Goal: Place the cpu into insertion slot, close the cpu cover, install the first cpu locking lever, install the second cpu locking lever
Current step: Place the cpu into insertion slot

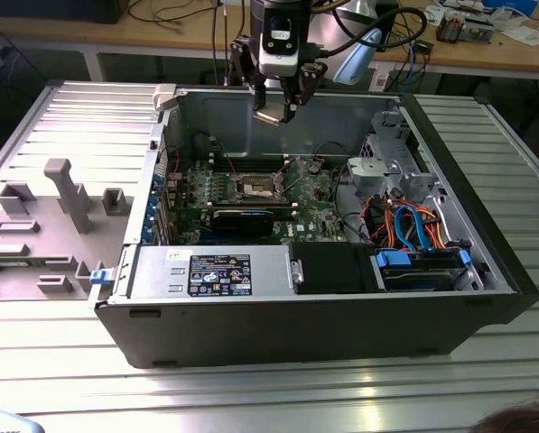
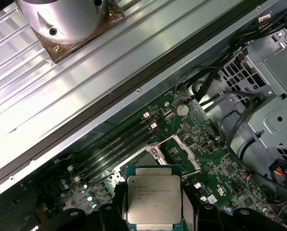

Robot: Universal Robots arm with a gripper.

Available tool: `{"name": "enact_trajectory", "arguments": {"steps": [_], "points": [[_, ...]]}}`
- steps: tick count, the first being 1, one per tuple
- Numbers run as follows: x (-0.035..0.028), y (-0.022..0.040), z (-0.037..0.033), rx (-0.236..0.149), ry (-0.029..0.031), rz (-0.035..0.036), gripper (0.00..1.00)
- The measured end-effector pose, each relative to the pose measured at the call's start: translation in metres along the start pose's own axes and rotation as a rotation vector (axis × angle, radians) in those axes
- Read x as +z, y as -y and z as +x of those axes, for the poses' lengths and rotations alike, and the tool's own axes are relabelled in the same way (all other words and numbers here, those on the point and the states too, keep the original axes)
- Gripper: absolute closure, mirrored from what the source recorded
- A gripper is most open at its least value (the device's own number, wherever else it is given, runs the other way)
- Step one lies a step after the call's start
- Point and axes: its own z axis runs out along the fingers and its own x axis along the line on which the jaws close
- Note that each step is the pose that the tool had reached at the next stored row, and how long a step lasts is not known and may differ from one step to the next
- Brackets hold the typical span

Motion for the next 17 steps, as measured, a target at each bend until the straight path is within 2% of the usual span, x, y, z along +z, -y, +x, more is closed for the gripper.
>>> {"name": "enact_trajectory", "arguments": {"steps": [17], "points": [[0.0, 0.0, 0.0, 0.017, 0.0015, -0.0003, 0.46]]}}
